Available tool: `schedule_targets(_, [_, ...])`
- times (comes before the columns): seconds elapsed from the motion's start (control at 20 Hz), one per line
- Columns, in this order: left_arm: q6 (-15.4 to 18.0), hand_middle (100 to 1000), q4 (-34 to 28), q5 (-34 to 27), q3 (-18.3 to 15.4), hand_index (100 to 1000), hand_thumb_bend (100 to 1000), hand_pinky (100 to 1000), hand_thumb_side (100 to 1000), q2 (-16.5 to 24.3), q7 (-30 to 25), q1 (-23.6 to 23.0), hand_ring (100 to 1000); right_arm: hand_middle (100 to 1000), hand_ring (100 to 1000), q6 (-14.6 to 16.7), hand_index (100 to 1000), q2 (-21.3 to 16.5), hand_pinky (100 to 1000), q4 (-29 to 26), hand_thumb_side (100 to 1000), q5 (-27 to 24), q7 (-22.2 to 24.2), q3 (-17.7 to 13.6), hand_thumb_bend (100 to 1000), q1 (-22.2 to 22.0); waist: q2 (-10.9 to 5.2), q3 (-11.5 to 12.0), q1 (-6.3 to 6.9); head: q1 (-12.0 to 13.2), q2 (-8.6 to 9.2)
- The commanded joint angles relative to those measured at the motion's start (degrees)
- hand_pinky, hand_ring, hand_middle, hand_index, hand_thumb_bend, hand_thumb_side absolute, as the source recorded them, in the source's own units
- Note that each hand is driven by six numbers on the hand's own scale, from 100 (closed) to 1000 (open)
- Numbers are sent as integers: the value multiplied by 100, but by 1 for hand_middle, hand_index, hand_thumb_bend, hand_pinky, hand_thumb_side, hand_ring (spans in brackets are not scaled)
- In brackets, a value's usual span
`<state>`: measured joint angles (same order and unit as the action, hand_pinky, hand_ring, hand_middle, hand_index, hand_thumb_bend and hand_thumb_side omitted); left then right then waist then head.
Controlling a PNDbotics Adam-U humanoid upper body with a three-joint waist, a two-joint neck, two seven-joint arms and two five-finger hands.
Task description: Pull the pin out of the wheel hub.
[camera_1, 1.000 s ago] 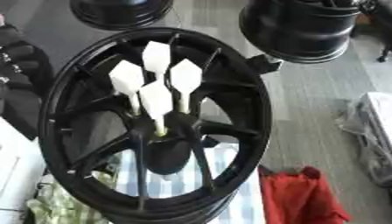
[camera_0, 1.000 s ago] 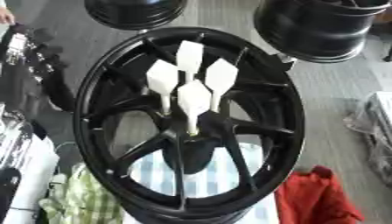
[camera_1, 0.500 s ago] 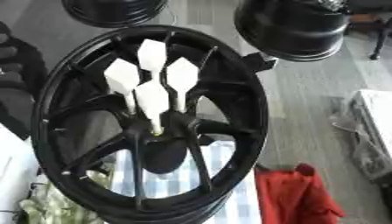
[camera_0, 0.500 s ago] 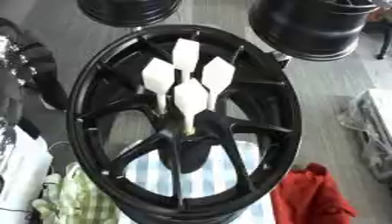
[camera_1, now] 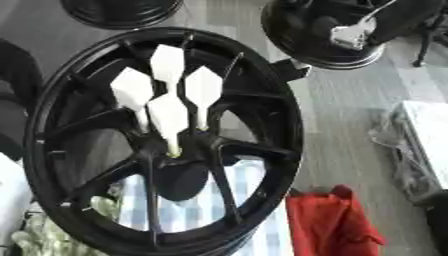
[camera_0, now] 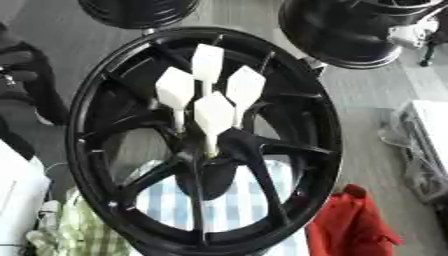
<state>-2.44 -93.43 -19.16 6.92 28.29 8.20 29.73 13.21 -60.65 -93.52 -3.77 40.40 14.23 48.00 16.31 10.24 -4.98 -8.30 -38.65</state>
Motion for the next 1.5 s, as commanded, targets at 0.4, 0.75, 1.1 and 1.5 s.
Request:
schedule_targets(0.4, [-32,779,-101,-27,-1,786,100,690,830,260,-7,123,778,842,827,218,857,150,911,157,244,-101,846,258,133,527,-96,30,1,-44,40])
schedule_targets(0.75, [-27,778,-63,-31,-26,786,100,689,829,222,14,107,778,837,824,243,866,532,915,471,139,-164,1146,453,144,886,-140,79,16,-61,-19])
schedule_targets(1.1, [11,778,-30,-61,-111,786,100,688,826,281,95,47,778,833,829,430,866,896,924,771,100,90,1157,744,190,1142,-188,130,31,-118,-63])
schedule_targets(1.5, [25,776,58,-69,-161,785,100,687,826,378,149,-33,777,802,818,657,859,1421,929,1290,100,666,1157,1135,233,1469,-240,94,73,-129,-128])
